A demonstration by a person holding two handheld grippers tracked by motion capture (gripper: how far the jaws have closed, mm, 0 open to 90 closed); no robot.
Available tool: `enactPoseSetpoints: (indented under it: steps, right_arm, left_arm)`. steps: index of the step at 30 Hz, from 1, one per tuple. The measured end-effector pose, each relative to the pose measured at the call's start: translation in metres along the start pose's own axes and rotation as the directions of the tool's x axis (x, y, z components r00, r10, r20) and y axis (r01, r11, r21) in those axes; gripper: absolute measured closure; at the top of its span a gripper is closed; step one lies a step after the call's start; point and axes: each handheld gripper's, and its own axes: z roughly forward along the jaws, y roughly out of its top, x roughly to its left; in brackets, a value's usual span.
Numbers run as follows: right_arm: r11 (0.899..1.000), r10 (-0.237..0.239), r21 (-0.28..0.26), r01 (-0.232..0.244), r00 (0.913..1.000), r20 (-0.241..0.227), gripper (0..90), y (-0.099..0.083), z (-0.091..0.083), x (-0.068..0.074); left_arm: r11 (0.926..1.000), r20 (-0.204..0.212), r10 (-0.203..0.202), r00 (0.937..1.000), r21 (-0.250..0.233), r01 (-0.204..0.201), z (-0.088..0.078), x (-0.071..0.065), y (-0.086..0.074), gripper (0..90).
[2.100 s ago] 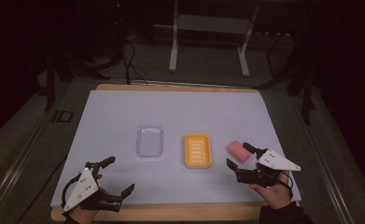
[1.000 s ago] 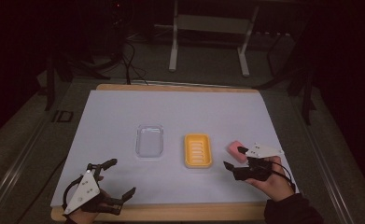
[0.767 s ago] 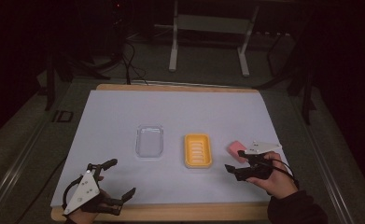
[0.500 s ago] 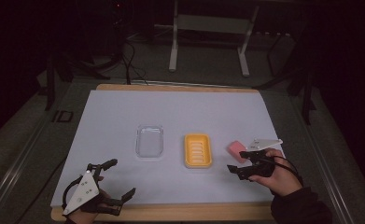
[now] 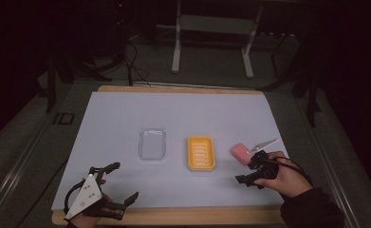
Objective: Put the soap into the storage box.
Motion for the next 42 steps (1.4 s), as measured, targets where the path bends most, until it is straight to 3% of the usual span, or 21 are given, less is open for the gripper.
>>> enactPoseSetpoints:
  steps: [7,12,18,21,24,26,27,28,37,42]
  right_arm:
    - [0.997,-0.015,0.076,0.014,0.9999,0.007,26.7,0.002,0.0,-0.005]
    - [0.984,-0.023,0.176,0.02,0.9997,0.012,26.6,0.003,0.001,-0.011]
    - [0.976,-0.043,0.215,0.041,0.9991,0.005,26.6,0.003,0.001,-0.018]
    - [0.964,-0.033,0.262,0.034,0.9994,-0.009,26.5,0.003,0.001,-0.022]
    - [0.945,-0.032,0.325,0.034,0.9994,-0.009,26.5,0.001,0.003,-0.026]
    - [0.941,-0.043,0.335,0.042,0.9991,-0.005,25.6,0.001,0.004,-0.027]
    - [0.938,-0.1,0.334,0.092,0.995,0.005,24.4,0.0,0.006,-0.031]
    - [0.939,-0.106,0.332,0.093,0.9941,0.021,26.5,0.0,0.006,-0.034]
    - [0.918,-0.144,0.379,0.113,0.988,0.055,27.0,0.0,0.004,-0.046]
    - [0.916,-0.143,0.388,0.107,0.9875,0.066,27.0,0.004,0.004,-0.054]
  left_arm:
    - [1.0,0.0,0.001,1.0,0.001,-0.001,0.0,0.0,0.0,0.6]
    - [1.0,0.002,0.004,1.0,0.0,-0.004,0.0,0.0,0.0,0.6]
    - [1.0,0.003,0.005,1.0,-0.002,-0.005,0.0,0.0,0.0,0.6]
    - [1.0,0.004,0.006,1.0,0.0,-0.006,0.0,0.0,0.0,0.6]
    - [1.0,0.006,0.007,1.0,0.0,-0.007,0.0,-0.001,0.0,0.6]
    - [1.0,0.006,0.008,1.0,0.001,-0.008,0.0,-0.001,0.0,0.6]
    - [1.0,0.006,0.008,0.9999,0.002,-0.008,0.0,0.0,0.0,0.6]
    - [1.0,0.007,0.007,1.0,0.001,-0.007,0.001,-0.001,0.0,0.6]
    - [1.0,0.01,0.007,0.9999,0.002,-0.007,0.001,-0.001,0.0,0.6]
    - [1.0,0.011,0.007,0.9999,0.003,-0.007,0.001,-0.001,0.0,0.6]
